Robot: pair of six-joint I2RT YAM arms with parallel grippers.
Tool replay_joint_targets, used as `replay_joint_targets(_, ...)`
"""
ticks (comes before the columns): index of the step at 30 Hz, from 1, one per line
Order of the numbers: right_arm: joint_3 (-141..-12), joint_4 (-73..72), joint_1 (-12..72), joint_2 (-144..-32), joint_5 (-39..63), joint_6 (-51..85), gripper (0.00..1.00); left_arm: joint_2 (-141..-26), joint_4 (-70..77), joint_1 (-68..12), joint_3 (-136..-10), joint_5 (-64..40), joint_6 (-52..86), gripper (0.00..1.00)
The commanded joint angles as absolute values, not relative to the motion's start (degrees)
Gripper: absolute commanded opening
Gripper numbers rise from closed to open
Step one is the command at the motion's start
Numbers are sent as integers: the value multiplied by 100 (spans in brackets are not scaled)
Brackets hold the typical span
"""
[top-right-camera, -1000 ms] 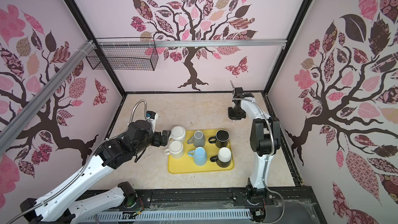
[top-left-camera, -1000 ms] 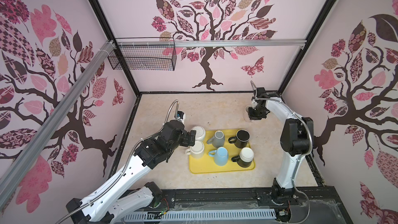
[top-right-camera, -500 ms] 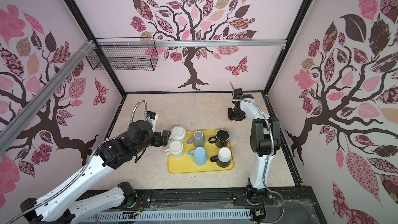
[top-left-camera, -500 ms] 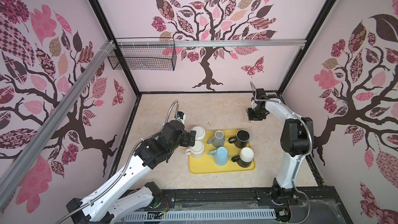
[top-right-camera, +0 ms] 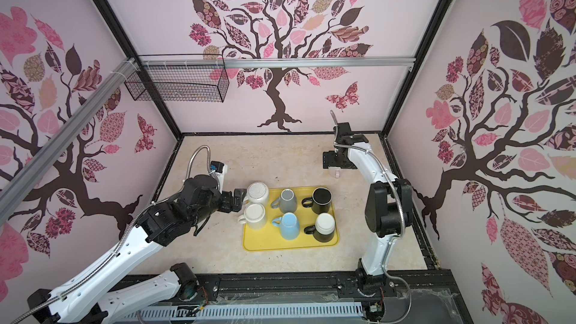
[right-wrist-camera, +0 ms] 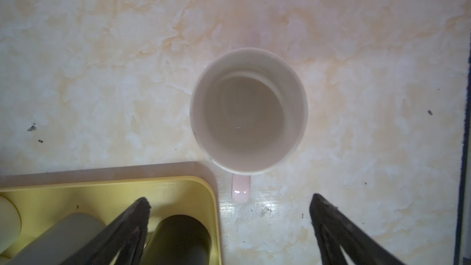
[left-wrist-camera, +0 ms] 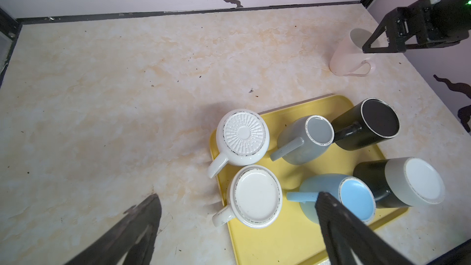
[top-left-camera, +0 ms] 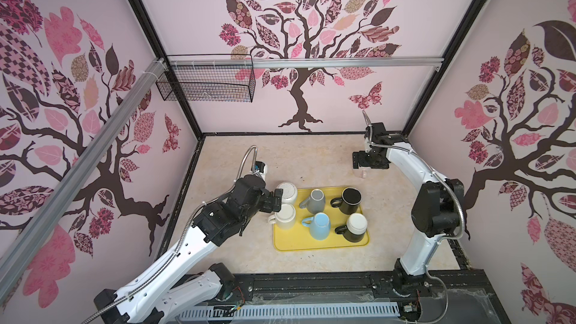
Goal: Turn the mug right side up
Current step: Place the mug at the top-right of the table.
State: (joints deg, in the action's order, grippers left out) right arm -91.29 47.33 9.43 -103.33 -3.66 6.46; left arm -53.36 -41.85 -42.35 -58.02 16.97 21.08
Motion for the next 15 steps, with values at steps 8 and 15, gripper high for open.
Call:
replay_joint_targets(8,-8005,2841,1183,-7822,-216,1373,100,-4993,-3904,-4208,-5533,1946,2005,98)
replay_joint_targets(15,-7624,2391,1461,-7043,725,1872,100,-4752,-3706,-4197,-5275,1633,1548,97)
